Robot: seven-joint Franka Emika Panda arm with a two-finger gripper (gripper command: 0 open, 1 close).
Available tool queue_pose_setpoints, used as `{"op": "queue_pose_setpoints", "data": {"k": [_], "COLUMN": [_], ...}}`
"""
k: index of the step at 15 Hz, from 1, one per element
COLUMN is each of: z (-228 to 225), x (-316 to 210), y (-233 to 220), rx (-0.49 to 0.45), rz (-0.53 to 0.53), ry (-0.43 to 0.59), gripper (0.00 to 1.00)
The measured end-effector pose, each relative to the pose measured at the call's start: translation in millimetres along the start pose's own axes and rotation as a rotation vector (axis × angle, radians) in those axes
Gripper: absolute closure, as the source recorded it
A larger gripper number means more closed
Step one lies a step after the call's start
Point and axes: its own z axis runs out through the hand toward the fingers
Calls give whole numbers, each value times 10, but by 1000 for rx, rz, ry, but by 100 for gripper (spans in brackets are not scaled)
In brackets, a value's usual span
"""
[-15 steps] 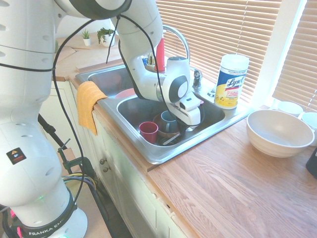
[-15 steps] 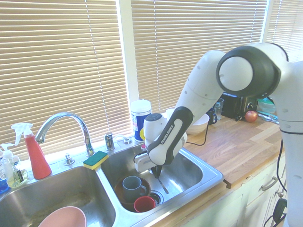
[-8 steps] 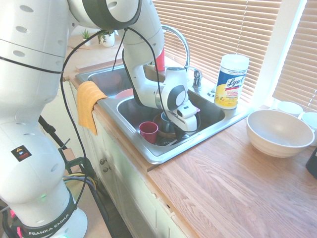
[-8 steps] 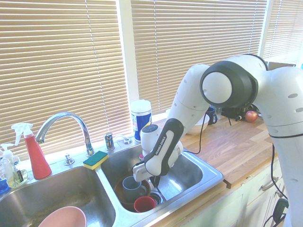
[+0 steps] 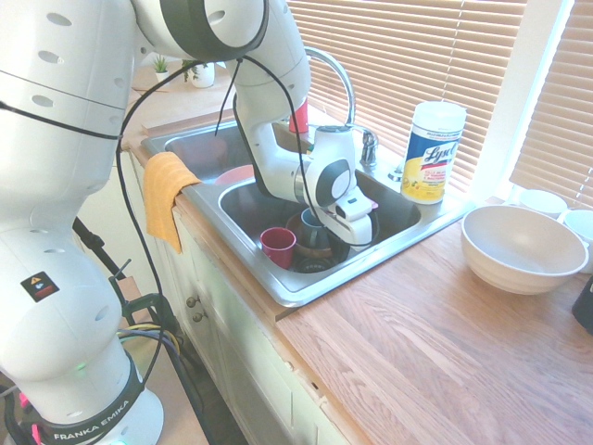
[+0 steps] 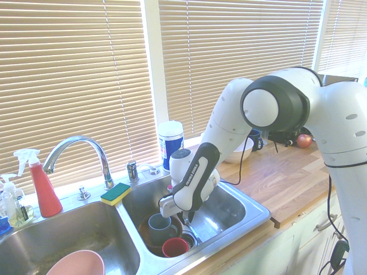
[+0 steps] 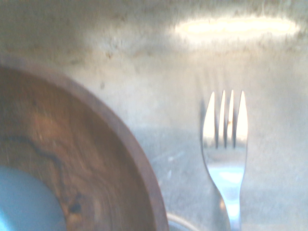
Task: Put the fork into the sink
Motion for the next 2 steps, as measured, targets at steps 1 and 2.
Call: {"op": "queue_pose_setpoints", "data": {"k": [1, 2], "z": [-138, -352], "x": [35, 65], "y": [-35, -84], "rx": [12, 24], "rz": [-4, -14], "ry": [14, 30], "gripper": [0, 0]}}
